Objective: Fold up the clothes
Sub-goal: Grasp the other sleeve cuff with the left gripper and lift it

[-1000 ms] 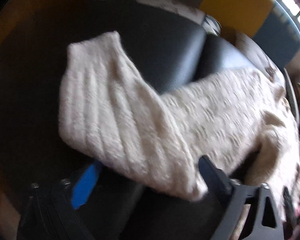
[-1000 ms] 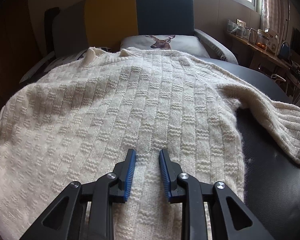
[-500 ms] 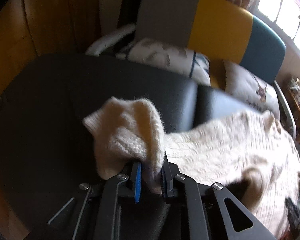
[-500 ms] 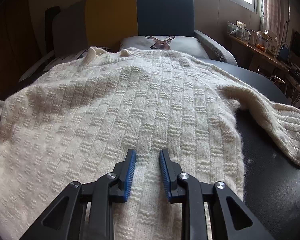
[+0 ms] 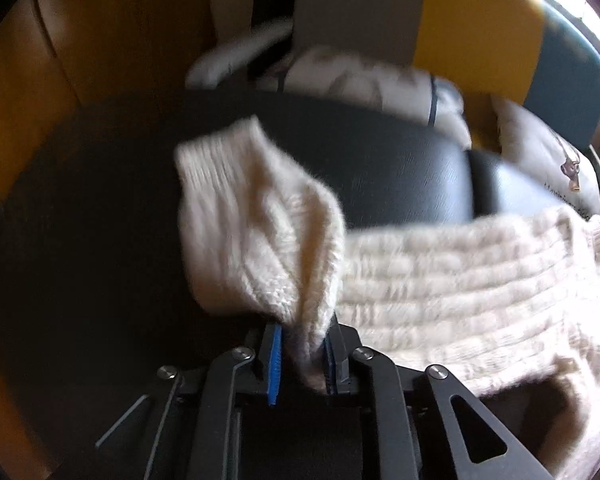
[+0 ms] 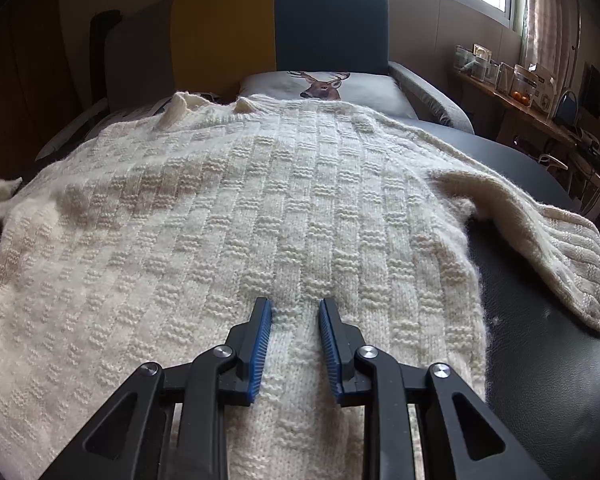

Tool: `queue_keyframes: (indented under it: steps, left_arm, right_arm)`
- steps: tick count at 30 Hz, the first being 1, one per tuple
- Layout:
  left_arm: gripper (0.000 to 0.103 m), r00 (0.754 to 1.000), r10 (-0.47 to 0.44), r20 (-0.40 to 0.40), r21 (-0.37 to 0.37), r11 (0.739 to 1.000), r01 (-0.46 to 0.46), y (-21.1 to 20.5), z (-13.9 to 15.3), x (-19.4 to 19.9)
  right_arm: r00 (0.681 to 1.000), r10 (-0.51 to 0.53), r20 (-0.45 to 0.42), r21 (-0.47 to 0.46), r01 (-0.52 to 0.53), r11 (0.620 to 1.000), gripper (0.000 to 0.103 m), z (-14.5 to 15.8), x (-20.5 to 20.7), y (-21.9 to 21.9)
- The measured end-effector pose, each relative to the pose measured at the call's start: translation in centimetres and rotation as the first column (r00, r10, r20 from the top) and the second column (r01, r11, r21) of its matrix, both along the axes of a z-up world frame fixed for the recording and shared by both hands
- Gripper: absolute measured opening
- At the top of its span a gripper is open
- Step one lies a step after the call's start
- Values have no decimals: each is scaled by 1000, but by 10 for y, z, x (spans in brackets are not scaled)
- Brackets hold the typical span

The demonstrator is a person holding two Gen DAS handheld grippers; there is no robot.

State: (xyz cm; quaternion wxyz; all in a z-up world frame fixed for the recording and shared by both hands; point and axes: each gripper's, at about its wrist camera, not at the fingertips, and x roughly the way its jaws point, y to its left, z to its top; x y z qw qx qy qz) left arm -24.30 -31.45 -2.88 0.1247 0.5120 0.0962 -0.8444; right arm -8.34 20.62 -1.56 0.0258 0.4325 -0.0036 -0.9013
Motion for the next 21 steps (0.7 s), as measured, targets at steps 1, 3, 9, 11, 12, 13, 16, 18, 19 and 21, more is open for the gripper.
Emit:
queue_keyframes:
  steps: [1,3,9,11,12,13,16,18,19,21]
  left_arm:
    - [28,1000,12,-25,24,1000,-12,-3,0,5]
    - [57,998,29,-51,89,996,-24,-9,2,15]
    - [73,971,12,-238,244,969,48,7,20,83]
    - [73,966,-63,-249,263,956,130,32,20,106]
    - [73,964,-107,-245,271,947,174,46,19,116]
    - [73,959,-157,-237,280,934,222,62,17,125]
    - [73,935,-291,-205,302,889,343,110,7,148]
    - [75,920,-336,-201,307,870,385,137,1,160]
    - [77,912,-356,-206,289,868,404,151,1,168]
    - [78,894,-400,-205,275,853,444,167,2,171]
  right_arm:
    - [1000,0,0,2,0,1000,25,0,0,-1]
    - [1000,2,-1,5,-2,1000,25,1,1,-2]
    - [1000,8,4,8,-8,1000,25,2,1,-1]
    - [1000,11,13,6,-11,1000,25,2,1,0]
    - [1000,13,27,-1,-13,1000,25,5,0,1]
    - [999,14,44,-11,-14,1000,25,10,0,2]
    - [997,71,26,-98,-68,993,25,33,17,-4]
    - [991,132,38,-141,-125,982,25,43,33,-16]
    - [985,164,49,-159,-155,975,25,47,42,-22]
    - [977,199,71,-162,-186,969,25,49,56,-32]
